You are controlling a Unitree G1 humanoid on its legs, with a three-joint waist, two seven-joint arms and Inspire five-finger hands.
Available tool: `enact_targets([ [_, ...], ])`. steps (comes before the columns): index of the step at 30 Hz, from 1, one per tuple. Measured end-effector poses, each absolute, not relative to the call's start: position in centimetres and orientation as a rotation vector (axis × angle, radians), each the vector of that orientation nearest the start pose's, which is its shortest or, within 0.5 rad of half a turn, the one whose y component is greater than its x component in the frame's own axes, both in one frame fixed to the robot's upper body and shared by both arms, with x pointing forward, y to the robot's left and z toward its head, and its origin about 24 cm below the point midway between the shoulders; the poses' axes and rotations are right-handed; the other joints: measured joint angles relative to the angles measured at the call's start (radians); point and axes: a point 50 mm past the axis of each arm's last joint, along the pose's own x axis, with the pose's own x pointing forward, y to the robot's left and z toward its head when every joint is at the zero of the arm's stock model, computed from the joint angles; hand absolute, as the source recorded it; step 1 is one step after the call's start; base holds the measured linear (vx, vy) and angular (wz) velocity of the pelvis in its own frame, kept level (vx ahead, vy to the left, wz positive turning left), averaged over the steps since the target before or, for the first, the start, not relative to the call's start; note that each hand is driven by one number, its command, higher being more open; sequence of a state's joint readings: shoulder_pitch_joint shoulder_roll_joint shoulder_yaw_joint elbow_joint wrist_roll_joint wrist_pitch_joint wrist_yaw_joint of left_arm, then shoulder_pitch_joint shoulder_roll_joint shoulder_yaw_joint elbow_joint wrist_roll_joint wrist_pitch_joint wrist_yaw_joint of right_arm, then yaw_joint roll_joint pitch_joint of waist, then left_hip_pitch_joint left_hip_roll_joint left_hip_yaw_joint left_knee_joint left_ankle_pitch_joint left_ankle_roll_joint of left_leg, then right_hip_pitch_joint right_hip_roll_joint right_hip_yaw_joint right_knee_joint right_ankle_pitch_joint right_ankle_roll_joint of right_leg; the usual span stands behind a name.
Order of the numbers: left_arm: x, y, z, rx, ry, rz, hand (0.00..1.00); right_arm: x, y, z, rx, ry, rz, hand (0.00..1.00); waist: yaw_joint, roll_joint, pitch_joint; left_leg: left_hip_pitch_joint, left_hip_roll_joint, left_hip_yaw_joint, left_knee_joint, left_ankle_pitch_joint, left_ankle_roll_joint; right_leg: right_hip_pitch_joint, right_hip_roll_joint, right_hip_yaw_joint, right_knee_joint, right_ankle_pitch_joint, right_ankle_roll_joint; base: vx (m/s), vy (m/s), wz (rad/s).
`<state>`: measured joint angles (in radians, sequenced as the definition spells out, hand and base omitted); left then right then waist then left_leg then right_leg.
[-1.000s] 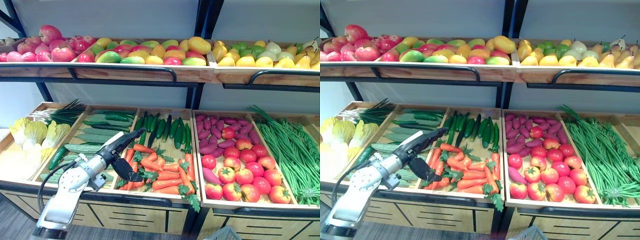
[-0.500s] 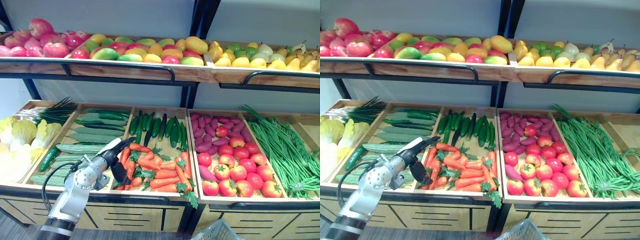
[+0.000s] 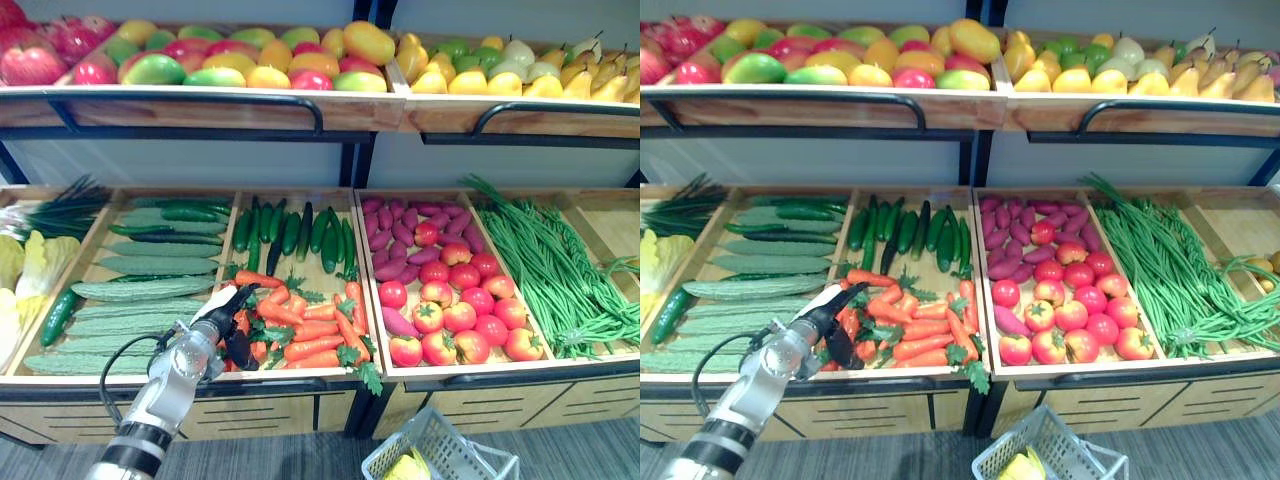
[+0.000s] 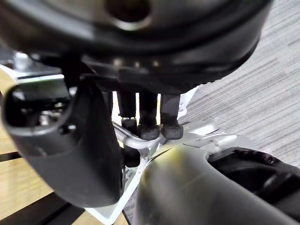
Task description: Pick vegetable in the basket
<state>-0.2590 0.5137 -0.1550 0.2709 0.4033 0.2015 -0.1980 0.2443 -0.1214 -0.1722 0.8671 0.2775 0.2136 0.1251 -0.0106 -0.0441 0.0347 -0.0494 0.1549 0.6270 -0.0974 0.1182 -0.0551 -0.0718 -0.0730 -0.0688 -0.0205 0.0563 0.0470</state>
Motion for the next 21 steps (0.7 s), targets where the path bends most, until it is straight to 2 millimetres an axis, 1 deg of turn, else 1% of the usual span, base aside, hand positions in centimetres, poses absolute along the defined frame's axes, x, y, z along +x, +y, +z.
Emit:
enact_targets([
  [2, 30.4, 23.3, 5.1, 0.935, 0.292, -0.151, 1.0, 5.9, -21.2, -15.9, 0.332, 1.205, -0.281, 0.0, -0.001, -0.003, 0.02, -0.024, 0.001, 0.004, 0.0, 0.009, 0.004, -0.03, 0.002, 0.015, 0.001, 0.01, 0.0, -0.05, 0.009, -0.07],
  [3, 31.1, 23.5, 5.7, 0.944, 0.272, -0.121, 1.0, 6.8, -21.2, -15.6, 0.325, 1.173, -0.266, 0.0, -0.002, -0.001, 0.044, -0.042, 0.004, 0.007, 0.0, 0.018, 0.011, -0.052, 0.005, 0.029, 0.001, 0.022, -0.002, -0.07, 0.011, -0.1],
  [5, 31.9, 23.8, 6.7, 0.96, 0.246, -0.088, 1.0, 7.8, -21.0, -15.4, 0.315, 1.138, -0.246, 0.0, -0.002, 0.001, 0.072, -0.057, 0.007, 0.013, 0.0, 0.022, 0.013, -0.072, 0.009, 0.045, 0.001, 0.033, 0.0, -0.07, 0.009, -0.11],
  [7, 33.2, 24.3, 8.6, 1.004, 0.192, -0.032, 1.0, 9.1, -20.8, -14.9, 0.316, 1.081, -0.224, 0.0, -0.001, 0.004, 0.108, -0.085, 0.018, 0.02, 0.0, 0.027, 0.01, -0.105, 0.02, 0.065, 0.001, 0.051, -0.001, -0.11, 0.0, -0.12],
  [8, 33.5, 24.4, 9.1, 1.01, 0.179, -0.015, 1.0, 9.5, -20.7, -14.8, 0.318, 1.07, -0.216, 0.0, -0.002, 0.004, 0.12, -0.089, 0.02, 0.021, 0.0, 0.029, 0.012, -0.11, 0.022, 0.071, 0.001, 0.053, -0.001, -0.11, -0.006, -0.11],
  [10, 34.8, 24.7, 10.8, 1.017, 0.126, 0.045, 1.0, 10.6, -20.6, -14.3, 0.311, 1.029, -0.193, 0.0, -0.002, 0.005, 0.149, -0.121, 0.031, 0.026, 0.0, 0.035, 0.013, -0.148, 0.033, 0.081, 0.001, 0.068, -0.006, -0.09, -0.012, -0.13],
  [11, 35.0, 24.8, 11.0, 1.017, 0.121, 0.06, 1.0, 10.8, -20.5, -14.2, 0.31, 1.021, -0.189, 0.0, -0.002, 0.004, 0.154, -0.132, 0.034, 0.027, 0.0, 0.036, 0.013, -0.16, 0.037, 0.085, 0.001, 0.072, -0.008, -0.09, -0.019, -0.17],
  [13, 35.5, 25.1, 11.7, 1.016, 0.094, 0.122, 1.0, 12.0, -20.4, -13.6, 0.301, 0.977, -0.168, 0.0, -0.003, 0.001, 0.19, -0.151, 0.045, 0.047, 0.0, 0.038, 0.01, -0.19, 0.047, 0.101, -0.001, 0.081, -0.015, -0.08, -0.024, -0.22],
  [14, 35.6, 25.3, 12.0, 1.008, 0.08, 0.144, 1.0, 12.3, -20.4, -13.6, 0.3, 0.969, -0.166, 0.0, -0.003, 0.002, 0.198, -0.156, 0.048, 0.049, 0.0, 0.039, 0.008, -0.195, 0.05, 0.103, -0.001, 0.083, -0.017, -0.06, -0.032, -0.15],
  [15, 36.0, 25.4, 12.7, 0.987, 0.066, 0.167, 0.0, 12.7, -20.4, -13.4, 0.299, 0.961, -0.161, 0.0, -0.003, 0.004, 0.205, -0.166, 0.055, 0.049, 0.0, 0.044, 0.002, -0.207, 0.057, 0.103, -0.002, 0.086, -0.021, -0.04, -0.029, -0.05],
  [16, 36.2, 25.5, 12.9, 0.981, 0.066, 0.175, 0.0, 12.9, -20.4, -13.4, 0.294, 0.957, -0.155, 0.0, -0.003, 0.005, 0.21, -0.168, 0.058, 0.049, 0.0, 0.048, 0.002, -0.21, 0.06, 0.103, -0.003, 0.086, -0.022, -0.04, -0.043, -0.04],
  [17, 36.4, 25.8, 13.1, 0.974, 0.071, 0.195, 0.0, 13.4, -20.5, -13.1, 0.289, 0.946, -0.145, 0.0, -0.003, 0.011, 0.22, -0.172, 0.064, 0.051, 0.0, 0.059, -0.003, -0.214, 0.066, 0.103, -0.005, 0.086, -0.024, -0.02, -0.029, -0.04],
  [19, 36.5, 25.9, 13.1, 0.968, 0.073, 0.212, 0.0, 13.9, -20.8, -12.9, 0.282, 0.937, -0.139, 0.0, -0.002, 0.016, 0.223, -0.18, 0.065, 0.054, 0.0, 0.067, -0.011, -0.223, 0.067, 0.104, -0.006, 0.083, -0.02, -0.01, -0.008, -0.02],
  [21, 36.8, 25.6, 13.3, 0.993, 0.053, 0.206, 0.0, 14.6, -20.9, -12.7, 0.274, 0.928, -0.133, 0.0, -0.001, 0.015, 0.229, -0.18, 0.063, 0.058, 0.0, 0.083, -0.01, -0.223, 0.063, 0.105, -0.01, 0.084, -0.018, 0.02, 0.045, 0.0],
])
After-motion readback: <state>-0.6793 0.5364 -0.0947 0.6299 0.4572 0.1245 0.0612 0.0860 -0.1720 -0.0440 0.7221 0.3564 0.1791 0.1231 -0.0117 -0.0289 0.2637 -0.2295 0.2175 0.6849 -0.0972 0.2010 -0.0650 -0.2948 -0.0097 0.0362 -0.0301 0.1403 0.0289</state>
